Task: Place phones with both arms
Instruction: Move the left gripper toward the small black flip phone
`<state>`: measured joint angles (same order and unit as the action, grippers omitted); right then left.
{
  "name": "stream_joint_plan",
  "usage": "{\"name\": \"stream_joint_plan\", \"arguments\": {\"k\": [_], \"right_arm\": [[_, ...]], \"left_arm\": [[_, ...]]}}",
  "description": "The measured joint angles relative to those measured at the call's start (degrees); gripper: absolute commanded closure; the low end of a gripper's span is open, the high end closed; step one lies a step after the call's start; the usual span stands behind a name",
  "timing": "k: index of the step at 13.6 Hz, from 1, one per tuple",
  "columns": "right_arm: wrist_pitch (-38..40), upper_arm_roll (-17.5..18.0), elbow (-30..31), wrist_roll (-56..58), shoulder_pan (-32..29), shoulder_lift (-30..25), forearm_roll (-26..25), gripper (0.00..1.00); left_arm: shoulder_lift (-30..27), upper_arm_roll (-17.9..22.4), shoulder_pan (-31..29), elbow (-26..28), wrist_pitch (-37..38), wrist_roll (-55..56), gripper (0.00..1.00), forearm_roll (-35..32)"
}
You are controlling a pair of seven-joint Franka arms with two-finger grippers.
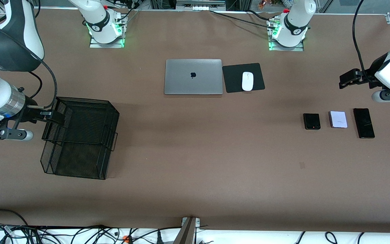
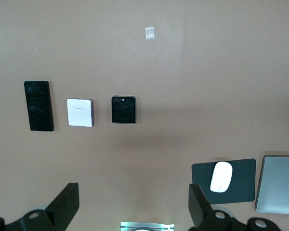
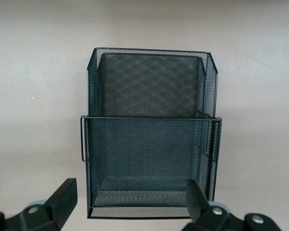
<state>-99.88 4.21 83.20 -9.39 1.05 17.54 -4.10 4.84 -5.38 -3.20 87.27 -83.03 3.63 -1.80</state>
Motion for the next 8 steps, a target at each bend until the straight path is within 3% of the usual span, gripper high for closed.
{"name": "stream_joint_plan", "arguments": {"k": [8], "right_arm": [[0.0, 0.0, 0.0, 0.0, 0.0, 0.0, 0.0, 0.0]], "left_arm": [[-0.2, 0.0, 0.0, 0.0, 0.0, -0.1, 0.0, 0.9]]}}
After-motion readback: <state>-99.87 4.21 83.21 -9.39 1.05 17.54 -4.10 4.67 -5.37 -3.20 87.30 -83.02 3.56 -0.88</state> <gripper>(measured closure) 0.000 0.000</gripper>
